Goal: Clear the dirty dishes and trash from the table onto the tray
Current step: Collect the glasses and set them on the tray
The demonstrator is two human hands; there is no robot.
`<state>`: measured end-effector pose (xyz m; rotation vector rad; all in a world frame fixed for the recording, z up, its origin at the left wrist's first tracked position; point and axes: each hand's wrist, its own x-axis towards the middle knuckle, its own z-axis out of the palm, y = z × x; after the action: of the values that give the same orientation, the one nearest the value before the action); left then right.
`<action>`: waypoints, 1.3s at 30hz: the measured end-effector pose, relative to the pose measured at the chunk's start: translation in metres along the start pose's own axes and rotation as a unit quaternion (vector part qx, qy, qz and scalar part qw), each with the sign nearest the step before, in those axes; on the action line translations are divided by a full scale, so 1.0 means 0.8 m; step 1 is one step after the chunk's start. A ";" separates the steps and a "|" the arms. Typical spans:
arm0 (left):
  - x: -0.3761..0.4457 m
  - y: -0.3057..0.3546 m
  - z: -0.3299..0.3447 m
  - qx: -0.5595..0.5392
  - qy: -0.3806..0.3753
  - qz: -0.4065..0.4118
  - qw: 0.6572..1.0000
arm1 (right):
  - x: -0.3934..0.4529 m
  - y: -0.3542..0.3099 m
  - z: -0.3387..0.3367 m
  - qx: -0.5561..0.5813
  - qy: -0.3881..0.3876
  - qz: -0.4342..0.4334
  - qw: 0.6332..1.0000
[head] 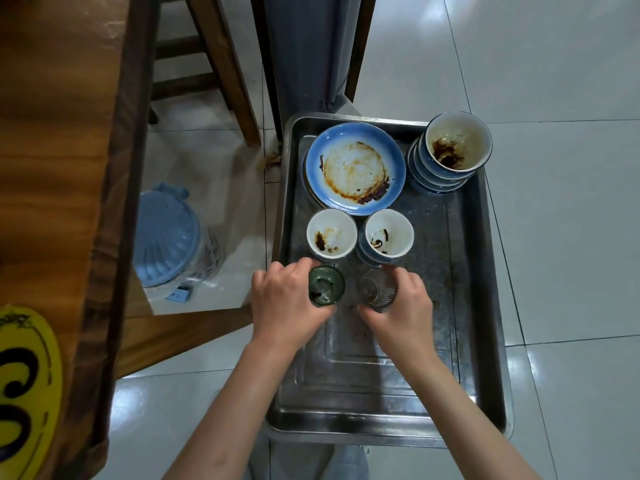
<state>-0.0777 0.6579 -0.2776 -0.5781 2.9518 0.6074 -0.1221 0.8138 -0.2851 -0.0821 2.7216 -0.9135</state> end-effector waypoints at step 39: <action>-0.001 -0.006 0.003 -0.006 0.002 -0.005 1.000 | 0.001 0.003 0.002 -0.001 -0.013 -0.006 1.000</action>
<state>-0.0748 0.6552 -0.2813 -0.5954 2.9485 0.6253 -0.1223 0.8147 -0.2877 -0.1105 2.7013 -0.9059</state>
